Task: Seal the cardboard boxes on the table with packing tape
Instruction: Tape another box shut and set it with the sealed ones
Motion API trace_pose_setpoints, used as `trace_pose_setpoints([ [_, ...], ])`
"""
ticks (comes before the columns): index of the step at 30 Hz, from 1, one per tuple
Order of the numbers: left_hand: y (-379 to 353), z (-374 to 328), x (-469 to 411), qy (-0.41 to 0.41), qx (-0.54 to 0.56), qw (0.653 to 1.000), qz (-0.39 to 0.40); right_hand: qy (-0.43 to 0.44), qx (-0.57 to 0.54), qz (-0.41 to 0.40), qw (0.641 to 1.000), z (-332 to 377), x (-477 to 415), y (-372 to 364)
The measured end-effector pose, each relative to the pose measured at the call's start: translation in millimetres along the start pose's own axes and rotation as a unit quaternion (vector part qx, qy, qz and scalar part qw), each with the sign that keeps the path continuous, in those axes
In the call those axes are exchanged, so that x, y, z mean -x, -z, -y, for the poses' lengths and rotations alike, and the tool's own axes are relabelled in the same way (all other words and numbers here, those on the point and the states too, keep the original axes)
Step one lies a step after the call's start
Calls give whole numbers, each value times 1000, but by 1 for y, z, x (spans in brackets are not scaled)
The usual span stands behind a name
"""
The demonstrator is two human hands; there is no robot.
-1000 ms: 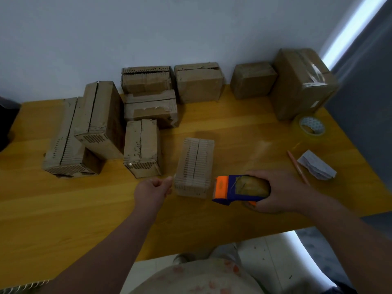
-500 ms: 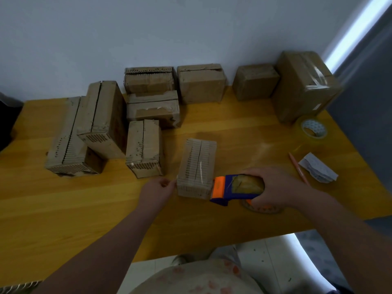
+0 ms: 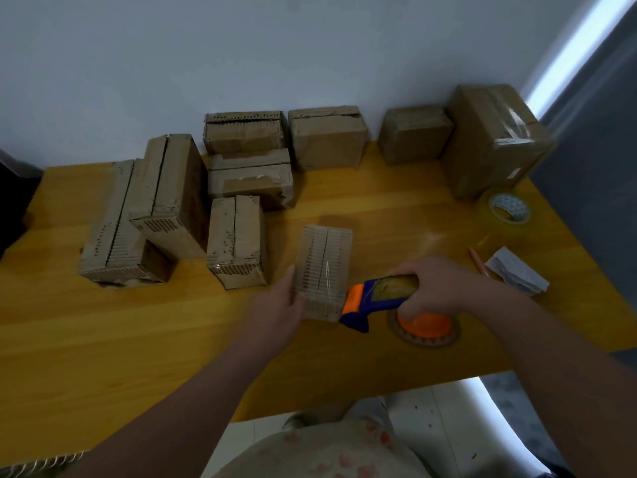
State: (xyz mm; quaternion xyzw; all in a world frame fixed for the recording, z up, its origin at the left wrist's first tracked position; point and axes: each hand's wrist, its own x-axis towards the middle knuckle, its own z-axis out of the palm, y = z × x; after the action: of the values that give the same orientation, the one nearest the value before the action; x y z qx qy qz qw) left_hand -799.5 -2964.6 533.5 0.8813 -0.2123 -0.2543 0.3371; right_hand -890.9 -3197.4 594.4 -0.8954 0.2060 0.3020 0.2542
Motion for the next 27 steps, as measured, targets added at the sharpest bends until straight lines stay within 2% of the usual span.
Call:
trace_pose_setpoints([
  [3,0,-2,3,-14,-12,999,30,-5,-29,33,999,4,-2,8],
  [8,-1,0,4,-37,-142,987,60,-17,-61,63,996,2,-8,11],
  [11,-1,3,6,-49,-166,983,63,-30,-60,72,995,-2,-10,3],
  [18,-13,12,1,-59,-291,955,-9,-38,-57,49,996,-4,-10,-3],
  [22,-14,14,-2,-70,-322,943,-44,-68,27,68,995,-11,-10,-5],
  [24,-13,14,-3,-71,-328,940,-55,-76,28,36,996,-18,-8,-6],
  [27,-10,13,-4,-73,-322,942,-67,-63,-14,-106,992,-26,-7,-9],
])
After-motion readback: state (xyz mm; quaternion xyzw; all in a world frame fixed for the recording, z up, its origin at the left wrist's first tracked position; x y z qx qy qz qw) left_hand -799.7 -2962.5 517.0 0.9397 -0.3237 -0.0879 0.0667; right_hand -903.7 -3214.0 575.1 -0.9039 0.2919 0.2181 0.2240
